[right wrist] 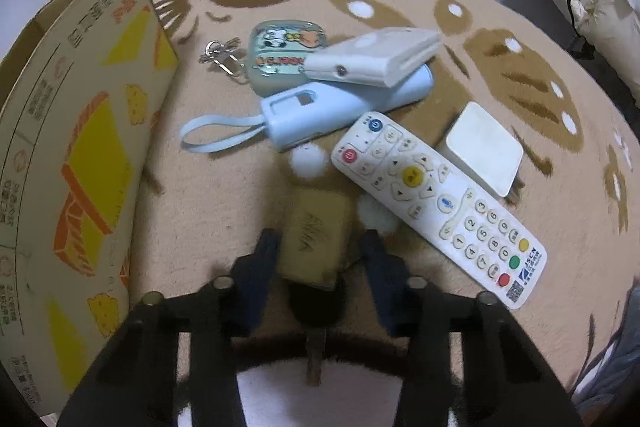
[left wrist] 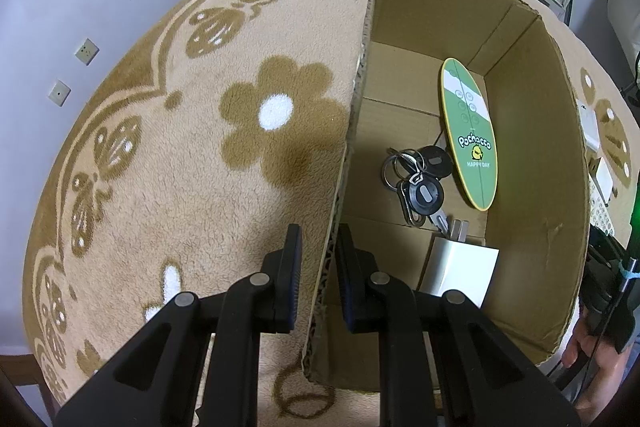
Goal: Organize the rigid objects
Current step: 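Return the right tool to the pile and grasp the gold AIMA key fob, then lift the AIMA key fob with the right tool and carry it over the box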
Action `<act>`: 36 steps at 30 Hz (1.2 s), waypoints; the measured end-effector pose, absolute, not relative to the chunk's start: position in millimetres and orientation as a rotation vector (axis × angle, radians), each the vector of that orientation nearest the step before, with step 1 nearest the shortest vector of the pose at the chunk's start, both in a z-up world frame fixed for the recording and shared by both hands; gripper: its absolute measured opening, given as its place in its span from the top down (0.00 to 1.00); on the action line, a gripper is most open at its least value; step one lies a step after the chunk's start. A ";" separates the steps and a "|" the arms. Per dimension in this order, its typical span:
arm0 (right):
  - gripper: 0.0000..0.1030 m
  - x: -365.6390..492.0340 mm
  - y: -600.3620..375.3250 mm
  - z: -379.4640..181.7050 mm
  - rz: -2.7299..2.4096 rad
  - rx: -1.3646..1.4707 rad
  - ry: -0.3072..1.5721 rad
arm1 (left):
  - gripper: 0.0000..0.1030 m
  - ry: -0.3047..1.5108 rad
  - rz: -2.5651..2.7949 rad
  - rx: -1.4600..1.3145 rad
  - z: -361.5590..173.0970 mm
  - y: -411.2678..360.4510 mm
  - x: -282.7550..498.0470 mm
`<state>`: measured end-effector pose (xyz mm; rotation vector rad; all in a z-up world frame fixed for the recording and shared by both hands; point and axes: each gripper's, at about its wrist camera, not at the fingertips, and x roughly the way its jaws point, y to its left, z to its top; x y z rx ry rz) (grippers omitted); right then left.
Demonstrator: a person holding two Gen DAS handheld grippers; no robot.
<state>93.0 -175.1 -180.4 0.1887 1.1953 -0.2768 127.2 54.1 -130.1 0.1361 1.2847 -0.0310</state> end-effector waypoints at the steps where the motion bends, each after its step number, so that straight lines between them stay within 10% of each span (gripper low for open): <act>1: 0.62 92.2 -174.1 -180.6 -0.271 0.186 1.196 | 0.84 1.284 -0.031 0.135 -130.1 53.9 127.1; 36: 0.62 98.4 -178.7 -89.8 -0.158 0.254 0.946 | 0.87 1.287 -0.033 0.127 -130.9 54.0 127.5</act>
